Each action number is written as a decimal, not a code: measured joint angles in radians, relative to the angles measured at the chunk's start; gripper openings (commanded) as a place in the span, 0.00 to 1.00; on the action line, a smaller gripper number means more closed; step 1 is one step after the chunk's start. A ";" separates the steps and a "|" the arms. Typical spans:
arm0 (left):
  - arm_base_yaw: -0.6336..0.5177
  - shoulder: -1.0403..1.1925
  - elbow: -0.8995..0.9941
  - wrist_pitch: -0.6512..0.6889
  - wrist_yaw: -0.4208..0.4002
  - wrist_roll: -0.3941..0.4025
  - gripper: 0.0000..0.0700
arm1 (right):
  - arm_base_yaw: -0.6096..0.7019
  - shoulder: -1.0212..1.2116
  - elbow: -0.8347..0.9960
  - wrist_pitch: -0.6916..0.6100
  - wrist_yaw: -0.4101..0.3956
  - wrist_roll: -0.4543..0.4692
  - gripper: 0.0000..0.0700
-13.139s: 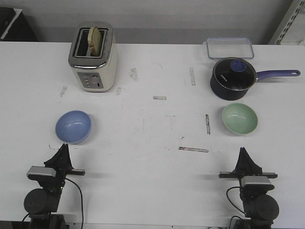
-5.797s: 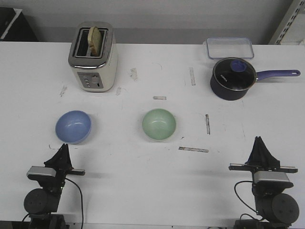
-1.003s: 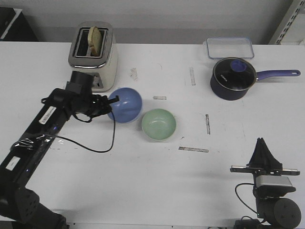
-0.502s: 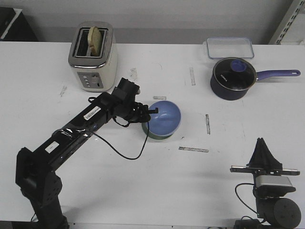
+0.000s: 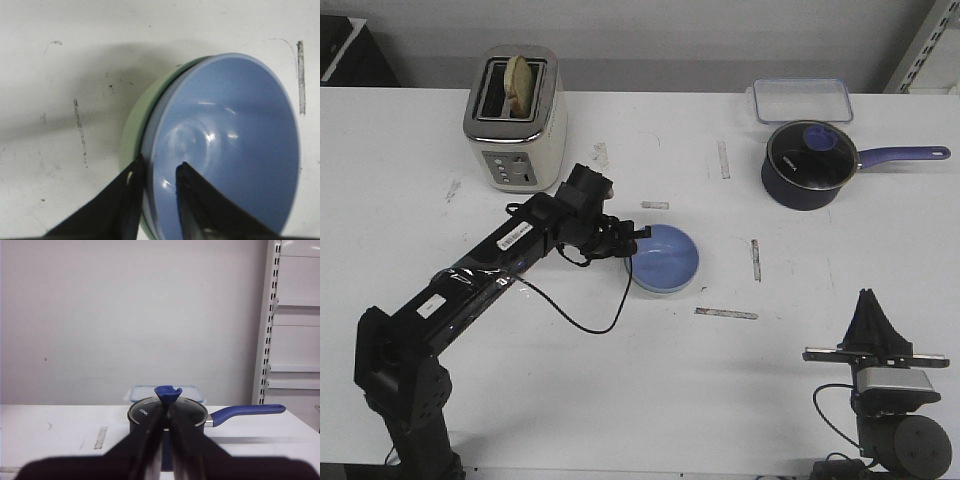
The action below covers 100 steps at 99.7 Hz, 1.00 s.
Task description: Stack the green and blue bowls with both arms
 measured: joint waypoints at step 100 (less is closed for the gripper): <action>-0.005 -0.415 -0.448 0.639 -0.093 0.486 0.00 | 0.000 0.000 0.000 0.000 0.000 0.000 0.01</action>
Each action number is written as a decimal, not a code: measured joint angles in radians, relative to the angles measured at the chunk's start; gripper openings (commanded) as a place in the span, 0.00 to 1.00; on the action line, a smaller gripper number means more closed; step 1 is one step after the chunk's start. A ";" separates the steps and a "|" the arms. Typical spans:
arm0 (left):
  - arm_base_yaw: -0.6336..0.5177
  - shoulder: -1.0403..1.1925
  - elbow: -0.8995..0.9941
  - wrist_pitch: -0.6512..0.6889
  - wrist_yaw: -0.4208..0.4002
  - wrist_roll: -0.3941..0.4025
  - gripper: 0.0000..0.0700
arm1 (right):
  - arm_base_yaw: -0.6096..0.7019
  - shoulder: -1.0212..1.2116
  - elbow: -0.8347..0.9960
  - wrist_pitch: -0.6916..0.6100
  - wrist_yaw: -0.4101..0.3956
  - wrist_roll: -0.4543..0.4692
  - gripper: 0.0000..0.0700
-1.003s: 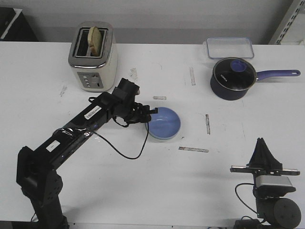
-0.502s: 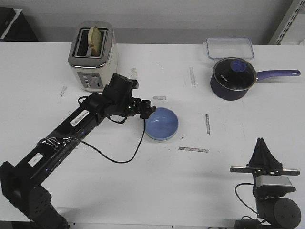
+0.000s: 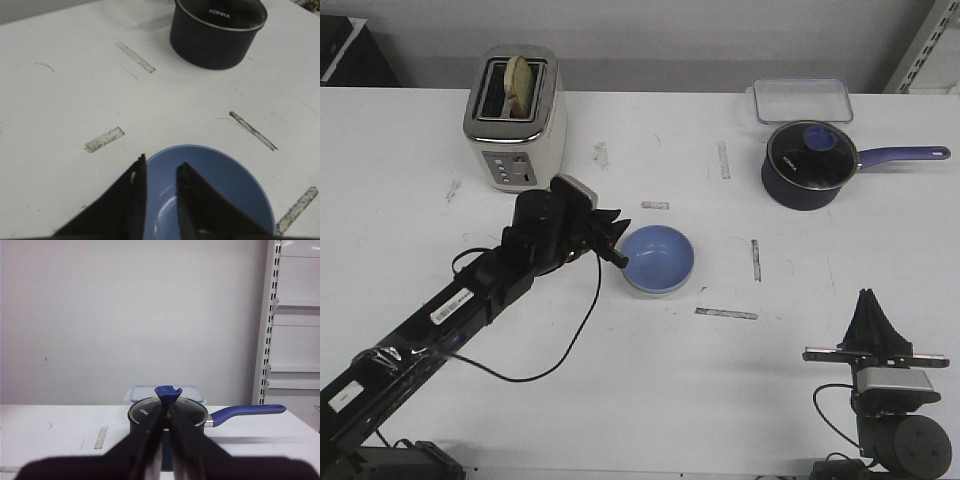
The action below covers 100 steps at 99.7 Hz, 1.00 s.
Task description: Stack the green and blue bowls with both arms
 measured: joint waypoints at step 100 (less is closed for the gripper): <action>0.355 -0.837 -0.800 0.303 -0.163 0.013 0.00 | 0.000 0.000 0.000 0.000 0.000 0.000 0.01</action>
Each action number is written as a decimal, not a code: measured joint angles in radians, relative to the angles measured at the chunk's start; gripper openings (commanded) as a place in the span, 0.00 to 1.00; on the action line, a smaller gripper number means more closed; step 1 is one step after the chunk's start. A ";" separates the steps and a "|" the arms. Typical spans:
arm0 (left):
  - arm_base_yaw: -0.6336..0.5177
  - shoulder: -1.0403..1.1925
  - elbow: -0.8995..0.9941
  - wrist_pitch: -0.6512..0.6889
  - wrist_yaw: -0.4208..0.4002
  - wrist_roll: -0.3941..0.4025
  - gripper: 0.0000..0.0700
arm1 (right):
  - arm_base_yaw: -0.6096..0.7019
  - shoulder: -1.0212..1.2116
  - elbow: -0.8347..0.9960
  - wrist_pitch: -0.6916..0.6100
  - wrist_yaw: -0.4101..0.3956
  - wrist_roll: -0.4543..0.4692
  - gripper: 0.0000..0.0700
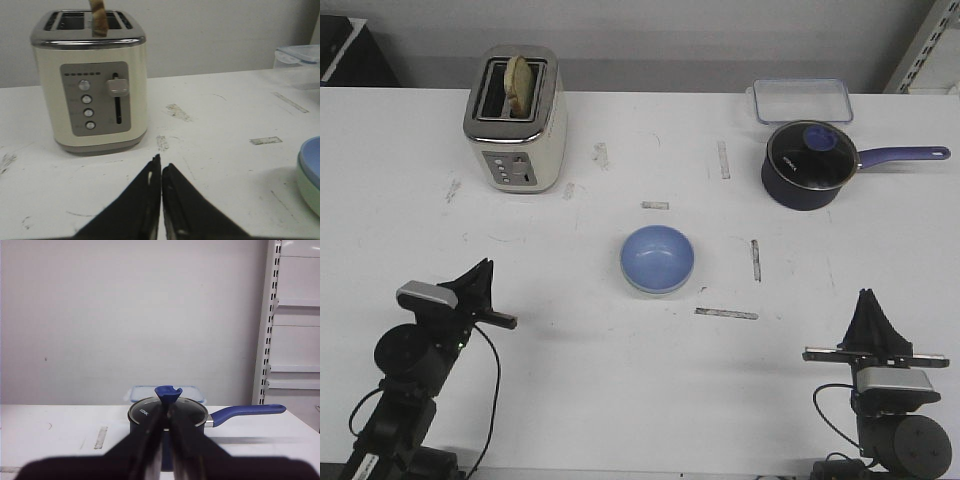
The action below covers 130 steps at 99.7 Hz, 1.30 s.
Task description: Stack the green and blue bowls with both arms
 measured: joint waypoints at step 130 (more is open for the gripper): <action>0.113 -0.481 -0.251 -0.145 -0.050 0.024 0.00 | 0.000 0.000 0.000 0.000 0.000 0.000 0.01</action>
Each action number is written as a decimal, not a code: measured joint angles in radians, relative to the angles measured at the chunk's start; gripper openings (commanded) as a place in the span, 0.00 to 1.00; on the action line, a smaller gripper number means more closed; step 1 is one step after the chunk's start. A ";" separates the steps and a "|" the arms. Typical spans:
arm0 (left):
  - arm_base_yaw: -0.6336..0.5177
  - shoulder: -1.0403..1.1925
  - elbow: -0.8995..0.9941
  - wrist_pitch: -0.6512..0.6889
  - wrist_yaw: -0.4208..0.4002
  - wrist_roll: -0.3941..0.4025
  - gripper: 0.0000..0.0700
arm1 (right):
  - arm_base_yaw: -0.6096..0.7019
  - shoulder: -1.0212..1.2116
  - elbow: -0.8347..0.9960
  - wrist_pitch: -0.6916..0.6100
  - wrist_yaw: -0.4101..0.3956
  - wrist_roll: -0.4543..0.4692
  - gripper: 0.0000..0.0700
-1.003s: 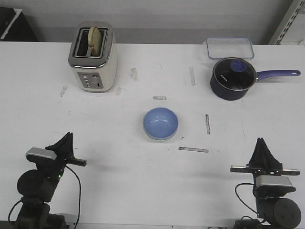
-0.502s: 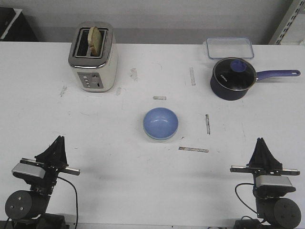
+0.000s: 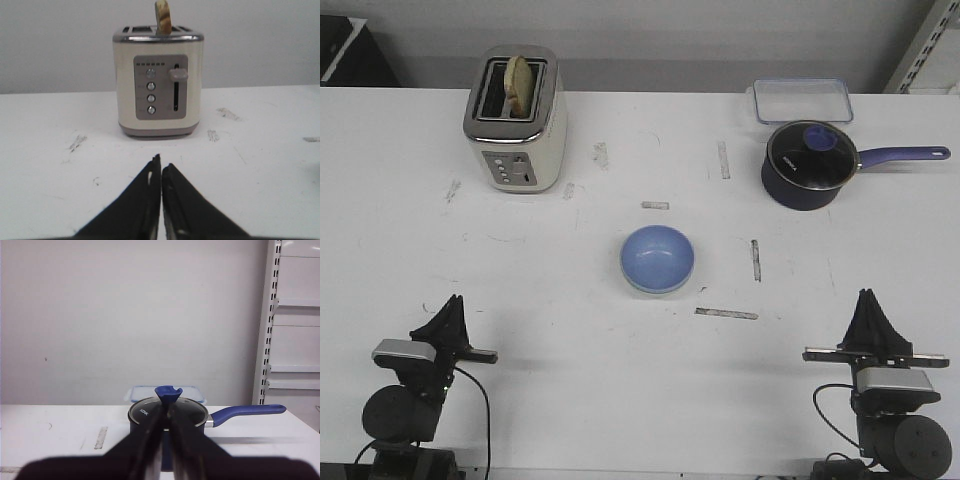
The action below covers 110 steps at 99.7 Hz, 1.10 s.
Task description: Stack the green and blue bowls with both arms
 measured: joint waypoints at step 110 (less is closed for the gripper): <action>0.009 -0.126 -0.119 0.007 0.000 0.002 0.00 | 0.000 0.000 0.000 0.000 0.000 0.000 0.01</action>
